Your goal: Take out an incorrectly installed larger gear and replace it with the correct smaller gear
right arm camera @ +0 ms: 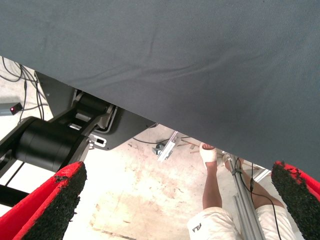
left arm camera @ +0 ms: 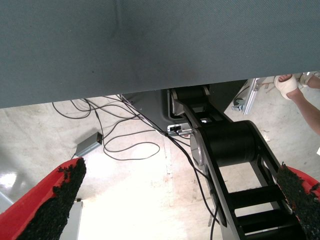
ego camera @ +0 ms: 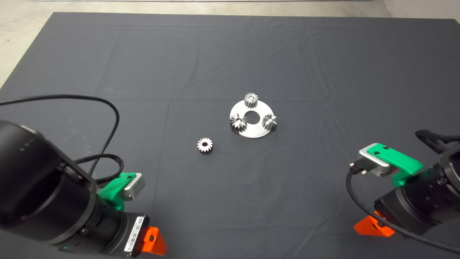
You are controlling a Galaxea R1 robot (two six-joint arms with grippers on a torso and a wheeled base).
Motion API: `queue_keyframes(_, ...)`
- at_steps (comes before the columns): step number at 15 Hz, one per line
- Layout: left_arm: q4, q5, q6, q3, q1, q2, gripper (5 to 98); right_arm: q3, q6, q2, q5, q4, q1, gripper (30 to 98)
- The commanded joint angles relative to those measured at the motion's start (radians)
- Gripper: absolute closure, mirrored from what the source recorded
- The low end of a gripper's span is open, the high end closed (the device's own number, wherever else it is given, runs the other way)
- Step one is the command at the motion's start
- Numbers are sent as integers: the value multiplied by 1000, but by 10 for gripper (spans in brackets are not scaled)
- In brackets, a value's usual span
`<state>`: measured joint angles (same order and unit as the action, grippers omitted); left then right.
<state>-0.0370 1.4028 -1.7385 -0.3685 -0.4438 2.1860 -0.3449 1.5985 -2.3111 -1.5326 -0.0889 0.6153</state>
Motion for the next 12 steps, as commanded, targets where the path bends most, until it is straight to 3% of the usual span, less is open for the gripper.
queue_keyframes(1, 6, -2, -3, 17, -19, -2, 54, 6, 8, -3, -126, -3, 20, 308)
queue_keyframes(4, -8, 0, 1, 1, -15, 0, 54, 5, 8, -5, -126, -3, 18, 309)
queue_keyframes(7, -137, 1, 8, -47, -12, 5, 54, 5, 8, -6, -126, -3, 18, 309)
queue_keyframes(8, -144, 1, 15, -73, -10, 8, 54, 5, 8, -5, -126, -3, 18, 309)
queue_keyframes(10, -146, -2, 85, -165, -4, 50, 54, 3, 8, -3, -126, -3, 18, 309)
queue_keyframes(12, -146, -1, 100, -224, -4, 107, 54, 2, 5, 1, -126, -3, 19, 309)
